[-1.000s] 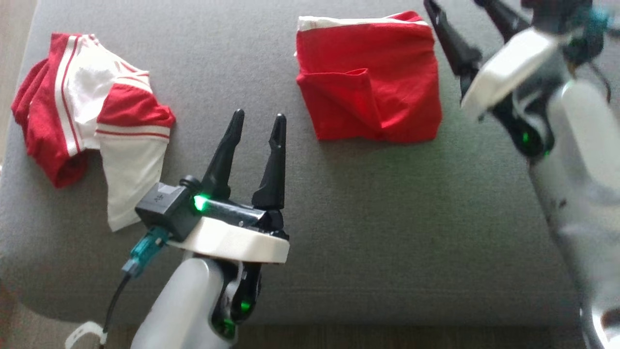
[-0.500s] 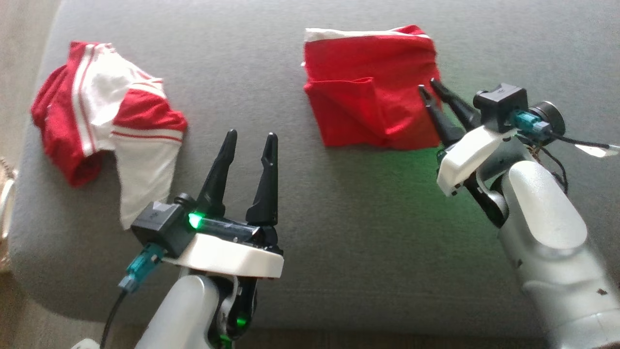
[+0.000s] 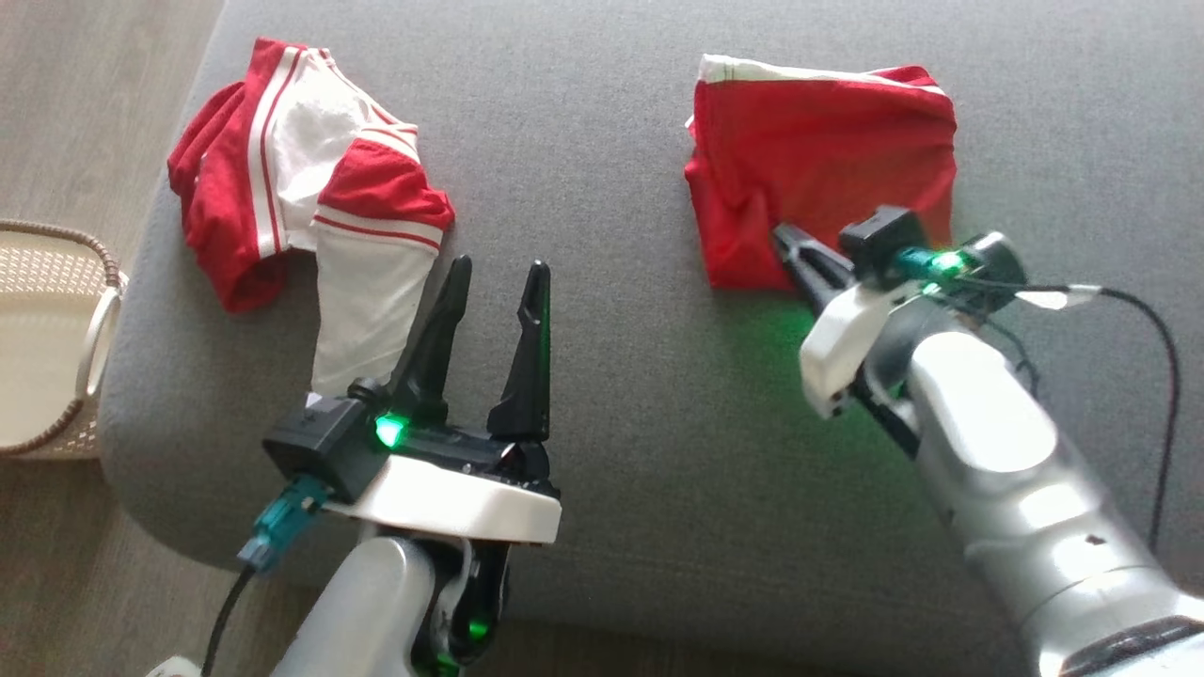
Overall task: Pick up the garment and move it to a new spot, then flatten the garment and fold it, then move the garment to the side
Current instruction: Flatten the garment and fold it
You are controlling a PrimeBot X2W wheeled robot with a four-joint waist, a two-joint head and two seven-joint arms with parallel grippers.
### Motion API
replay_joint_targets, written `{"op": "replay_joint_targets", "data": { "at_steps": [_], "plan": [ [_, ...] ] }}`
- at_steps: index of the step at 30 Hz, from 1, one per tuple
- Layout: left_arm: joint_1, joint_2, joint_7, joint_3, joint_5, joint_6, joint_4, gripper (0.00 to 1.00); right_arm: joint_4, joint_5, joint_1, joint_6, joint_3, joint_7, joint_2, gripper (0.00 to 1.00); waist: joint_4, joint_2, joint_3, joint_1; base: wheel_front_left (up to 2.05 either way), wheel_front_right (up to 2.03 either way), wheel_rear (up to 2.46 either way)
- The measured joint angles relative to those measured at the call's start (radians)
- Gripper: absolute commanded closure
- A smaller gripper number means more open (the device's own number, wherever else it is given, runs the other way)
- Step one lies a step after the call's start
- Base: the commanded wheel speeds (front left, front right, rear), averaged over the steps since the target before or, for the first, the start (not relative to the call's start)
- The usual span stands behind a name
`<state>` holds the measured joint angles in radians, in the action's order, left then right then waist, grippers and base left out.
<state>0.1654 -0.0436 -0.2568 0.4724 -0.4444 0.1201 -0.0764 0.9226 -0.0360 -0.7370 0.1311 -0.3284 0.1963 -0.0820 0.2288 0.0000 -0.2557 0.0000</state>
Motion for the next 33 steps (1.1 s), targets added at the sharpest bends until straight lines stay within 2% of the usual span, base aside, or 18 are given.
{"op": "replay_joint_targets", "data": {
  "at_steps": [4, 7, 11, 12, 14, 19, 21, 22, 24, 28, 33],
  "plan": [
    [0.0, 0.0, 0.0, 0.0, 0.0, 0.003, 0.0, 0.0, 0.013, -0.106, 0.003, 0.0, -0.126, 0.008, 0.004, 1.0, -0.005, 0.0, 0.01, 0.0, 0.0, 0.0, 0.0],
    [-0.002, 0.0, 0.0, -0.001, 0.0, 0.003, 0.0, 0.0, -0.041, -0.246, 0.016, 0.0, -0.242, 0.012, 0.007, 1.0, -0.013, 0.0, 0.018, 0.0, 0.0, 0.0, 0.0],
    [-0.01, 0.0, 0.0, -0.004, 0.001, 0.003, 0.0, 0.0, -0.101, -0.36, 0.017, 0.0, -0.322, 0.013, 0.012, 1.0, -0.033, 0.0, 0.032, 0.0, 0.0, 0.0, 0.0],
    [-0.018, 0.0, 0.0, -0.006, 0.001, 0.003, 0.0, 0.0, -0.11, -0.37, 0.019, 0.0, -0.326, 0.017, 0.012, 0.83, -0.038, 0.0, 0.036, 0.0, 0.0, 0.0, 0.0],
    [-0.035, 0.0, 0.0, -0.01, 0.001, 0.004, 0.0, 0.0, -0.127, -0.381, 0.029, 0.0, -0.319, 0.031, 0.012, 0.0, -0.051, 0.0, 0.044, 0.0, 0.0, 0.0, 0.0],
    [-0.061, -0.002, 0.0, -0.037, 0.02, 0.009, 0.0, 0.0, -0.173, -0.338, 0.063, 0.0, -0.197, 0.053, 0.012, 0.0, -0.087, 0.0, 0.069, -0.0001, 0.0, 0.0, 0.0],
    [-0.066, -0.003, 0.0, -0.042, 0.037, 0.013, 0.0, 0.0, -0.243, -0.291, 0.087, 0.0, -0.111, 0.054, 0.012, 0.0, -0.101, 0.0, 0.08, 0.0, 0.0, 0.0, 0.0],
    [-0.066, -0.003, 0.0, -0.042, 0.037, 0.013, 0.0, 0.0, -0.243, -0.291, 0.087, 0.0, -0.111, 0.054, 0.012, 0.0, -0.101, 0.0, 0.08, 0.0, 0.0, 0.0, 0.0],
    [-0.074, -0.003, 0.0, -0.062, 0.057, 0.018, 0.0, 0.0, -0.326, -0.245, 0.127, 0.0, -0.019, 0.055, 0.012, 0.0, -0.113, 0.0, 0.093, -0.0001, 0.0, 0.0, 0.0],
    [-0.112, -0.004, 0.0, -0.098, 0.088, 0.033, 0.003, 0.0, -0.465, -0.169, 0.265, 0.0, 0.133, 0.056, 0.012, 0.0, -0.132, 0.0, 0.122, -0.0001, 0.0, 0.0, 0.0],
    [-0.162, -0.005, 0.0, -0.135, 0.149, 0.049, 0.003, 0.0, -0.572, -0.106, 0.461, 0.0, 0.267, 0.056, 0.015, 0.0, -0.148, 0.0, 0.163, -0.0001, 0.0, 0.0, 0.0]
  ]
}}
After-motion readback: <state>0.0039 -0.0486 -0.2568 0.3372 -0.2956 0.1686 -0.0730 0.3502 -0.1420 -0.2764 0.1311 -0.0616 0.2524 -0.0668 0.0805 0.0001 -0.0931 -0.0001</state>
